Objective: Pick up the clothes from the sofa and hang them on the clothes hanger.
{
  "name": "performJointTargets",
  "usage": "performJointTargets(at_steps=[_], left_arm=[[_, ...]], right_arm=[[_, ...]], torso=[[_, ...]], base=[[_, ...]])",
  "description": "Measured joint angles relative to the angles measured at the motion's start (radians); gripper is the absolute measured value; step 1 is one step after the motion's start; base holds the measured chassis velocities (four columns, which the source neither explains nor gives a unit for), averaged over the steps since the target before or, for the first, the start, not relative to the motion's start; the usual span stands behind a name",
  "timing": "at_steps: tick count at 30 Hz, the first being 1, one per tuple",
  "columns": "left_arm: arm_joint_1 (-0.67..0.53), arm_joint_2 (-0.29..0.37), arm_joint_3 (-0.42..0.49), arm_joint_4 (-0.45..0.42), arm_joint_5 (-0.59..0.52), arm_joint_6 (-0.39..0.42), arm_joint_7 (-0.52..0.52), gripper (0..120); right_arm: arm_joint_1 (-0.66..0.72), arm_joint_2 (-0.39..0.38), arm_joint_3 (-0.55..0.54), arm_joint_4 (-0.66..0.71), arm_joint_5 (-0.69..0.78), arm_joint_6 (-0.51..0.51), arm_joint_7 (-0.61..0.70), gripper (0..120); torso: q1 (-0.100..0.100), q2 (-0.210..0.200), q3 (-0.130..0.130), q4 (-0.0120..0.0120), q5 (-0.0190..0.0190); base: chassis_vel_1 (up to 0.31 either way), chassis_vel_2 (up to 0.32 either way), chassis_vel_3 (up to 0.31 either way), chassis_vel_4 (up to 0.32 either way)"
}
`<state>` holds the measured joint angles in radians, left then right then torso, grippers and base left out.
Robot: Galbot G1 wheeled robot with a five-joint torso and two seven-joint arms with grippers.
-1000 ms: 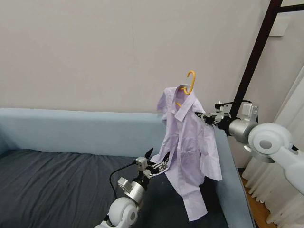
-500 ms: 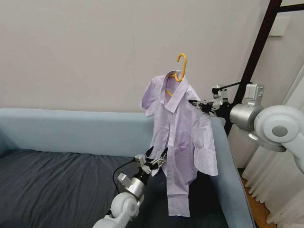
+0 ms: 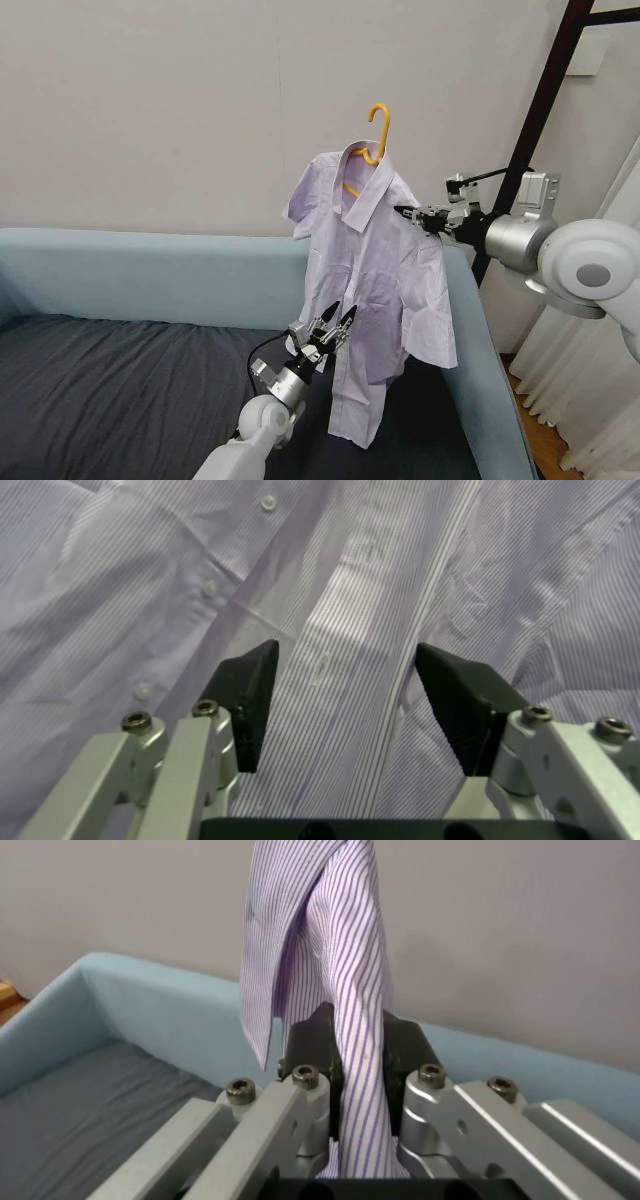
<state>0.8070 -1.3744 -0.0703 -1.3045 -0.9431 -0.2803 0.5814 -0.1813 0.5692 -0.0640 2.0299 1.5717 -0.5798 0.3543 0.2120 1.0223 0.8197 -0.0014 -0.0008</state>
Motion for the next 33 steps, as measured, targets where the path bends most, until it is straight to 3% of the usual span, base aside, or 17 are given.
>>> performJointTargets(at_steps=[6, 11, 19, 28, 33], left_arm=[[-0.027, 0.008, -0.007, 0.039, -0.024, -0.004, 0.053, 64], [-0.065, 0.055, -0.024, 0.099, -0.066, 0.0, 0.238, 66], [-0.151, 0.101, -0.013, 0.201, -0.093, 0.02, 0.374, 67], [-0.26, 0.078, 0.034, 0.334, -0.026, 0.051, 0.44, 66], [-0.321, 0.055, 0.044, 0.415, 0.005, 0.094, 0.549, 66]], right_arm=[[-0.001, 0.0, 0.002, 0.001, -0.01, 0.0, -0.016, 7], [-0.006, 0.0, 0.007, 0.0, -0.018, 0.001, -0.026, 7], [-0.017, -0.002, 0.016, 0.003, -0.022, 0.001, -0.037, 7], [-0.016, 0.001, 0.015, 0.006, -0.024, 0.001, -0.047, 7], [-0.015, 0.005, 0.013, 0.005, -0.027, 0.001, -0.056, 7]], torso=[[0.0, 0.0, 0.0, 0.0, 0.0], [0.0, 0.0, 0.0, 0.0002, -0.0002], [0.0, 0.0, 0.0, 0.0002, -0.0001], [0.0, 0.0, 0.0, -0.0001, -0.0001], [0.0, 0.0, 0.0, 0.0, 0.0]], base=[[0.0, 0.0, 0.0, 0.0], [0.0, 0.0, 0.0, 0.0], [0.0, 0.0, 0.0, 0.0], [0.0, 0.0, 0.0, 0.0], [0.0, 0.0, 0.0, 0.0]])
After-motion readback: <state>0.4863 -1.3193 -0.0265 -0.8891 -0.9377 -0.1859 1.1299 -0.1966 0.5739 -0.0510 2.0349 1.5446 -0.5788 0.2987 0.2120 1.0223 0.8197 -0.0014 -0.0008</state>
